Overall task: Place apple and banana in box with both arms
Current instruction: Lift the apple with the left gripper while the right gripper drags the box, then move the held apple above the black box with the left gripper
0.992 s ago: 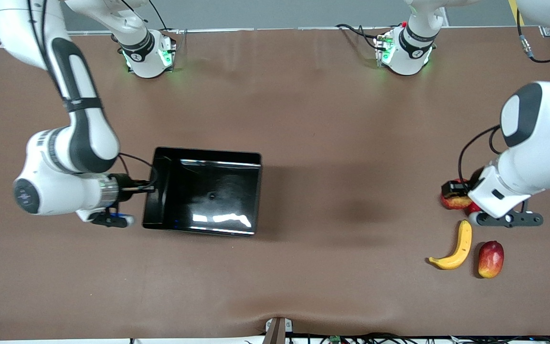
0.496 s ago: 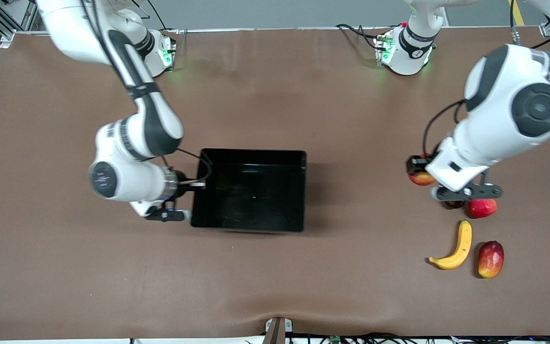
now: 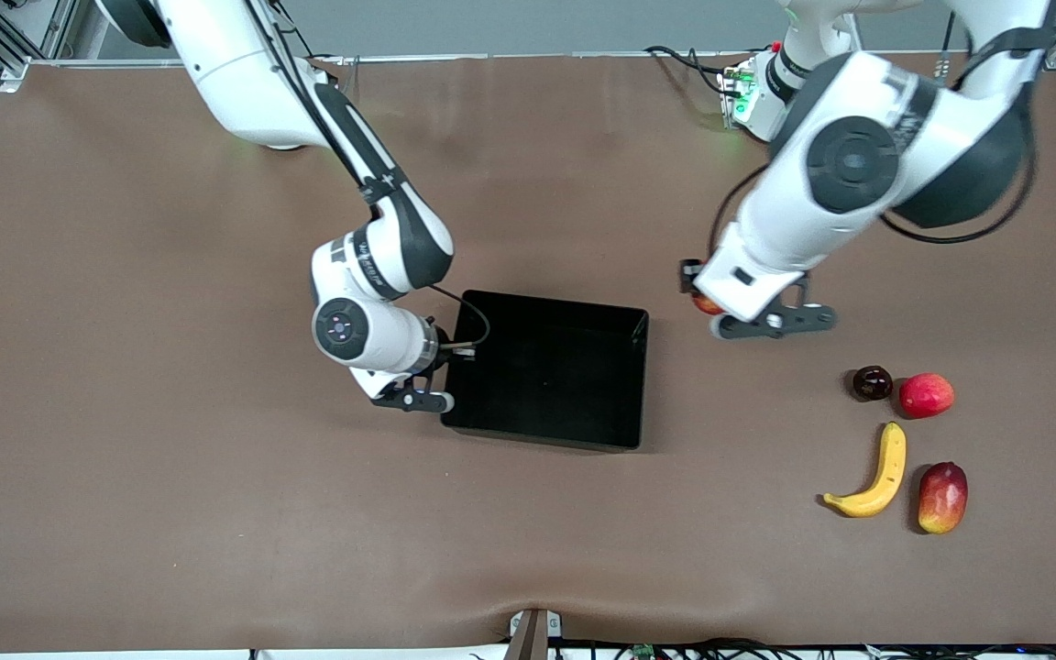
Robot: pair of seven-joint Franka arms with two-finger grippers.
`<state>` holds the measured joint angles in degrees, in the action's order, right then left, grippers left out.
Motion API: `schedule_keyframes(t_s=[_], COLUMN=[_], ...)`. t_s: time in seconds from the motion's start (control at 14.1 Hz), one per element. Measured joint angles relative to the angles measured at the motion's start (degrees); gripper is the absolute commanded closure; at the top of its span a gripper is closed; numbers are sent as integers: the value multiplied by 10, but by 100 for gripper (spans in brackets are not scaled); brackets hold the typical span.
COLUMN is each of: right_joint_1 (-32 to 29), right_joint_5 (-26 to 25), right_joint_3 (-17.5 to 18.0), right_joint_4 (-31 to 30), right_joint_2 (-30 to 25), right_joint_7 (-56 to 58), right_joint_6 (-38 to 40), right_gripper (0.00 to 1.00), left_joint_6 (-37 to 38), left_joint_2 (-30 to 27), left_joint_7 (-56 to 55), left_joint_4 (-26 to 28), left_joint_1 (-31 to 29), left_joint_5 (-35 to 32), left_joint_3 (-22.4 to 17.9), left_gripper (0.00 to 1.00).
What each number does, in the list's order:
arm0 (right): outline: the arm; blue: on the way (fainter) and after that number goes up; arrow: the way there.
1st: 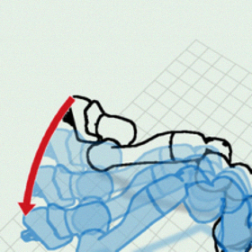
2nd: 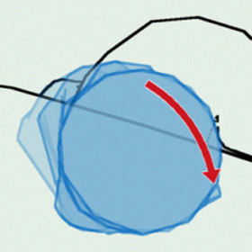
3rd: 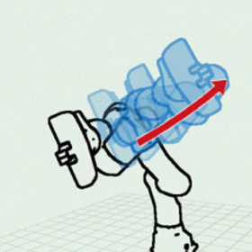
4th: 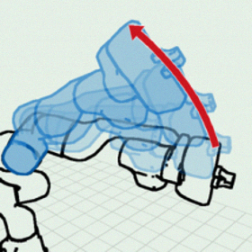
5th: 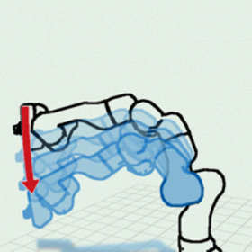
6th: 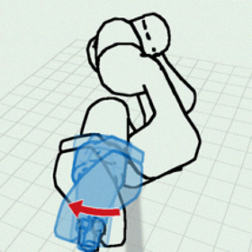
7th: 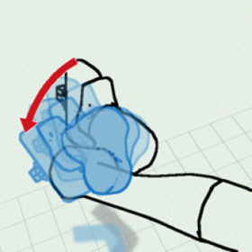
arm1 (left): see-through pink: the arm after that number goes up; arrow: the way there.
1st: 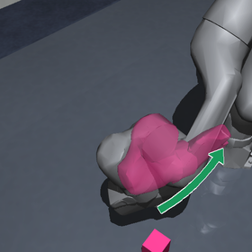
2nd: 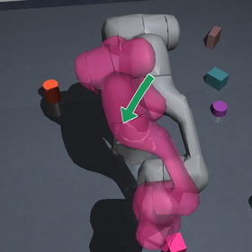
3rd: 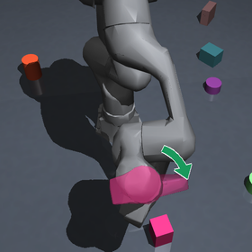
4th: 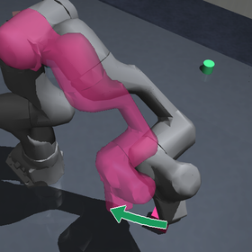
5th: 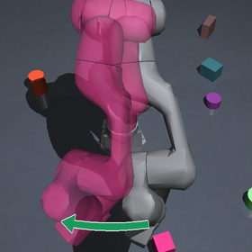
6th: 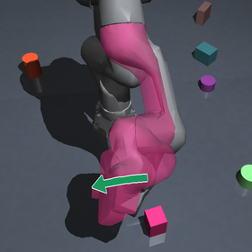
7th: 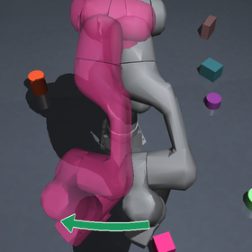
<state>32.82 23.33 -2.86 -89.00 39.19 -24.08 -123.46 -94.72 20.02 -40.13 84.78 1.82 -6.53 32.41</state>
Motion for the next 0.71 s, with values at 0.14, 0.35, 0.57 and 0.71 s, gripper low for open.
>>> schedule_keyframes(t_s=[0.14,0.35,0.57,0.71], right_joint_1=[8,15,10,-4], right_joint_5=[1,1,1,1], right_joint_3=[0,0,-9,-14], right_joint_4=[4,22,58,92], right_joint_2=[3,3,1,-2], right_joint_7=[0,0,0,0], right_joint_6=[-6,-6,15,72], right_gripper=[0,0,0,0], left_joint_6=[-59,-133,-168,-208], left_joint_2=[28,95,164,195], left_joint_7=[-70,-147,-181,-182], left_joint_4=[7,11,11,9], left_joint_1=[43,96,110,109], left_joint_5=[-1,-75,-147,-152], left_joint_3=[0,-1,-2,-5], left_gripper=[100,100,100,100])
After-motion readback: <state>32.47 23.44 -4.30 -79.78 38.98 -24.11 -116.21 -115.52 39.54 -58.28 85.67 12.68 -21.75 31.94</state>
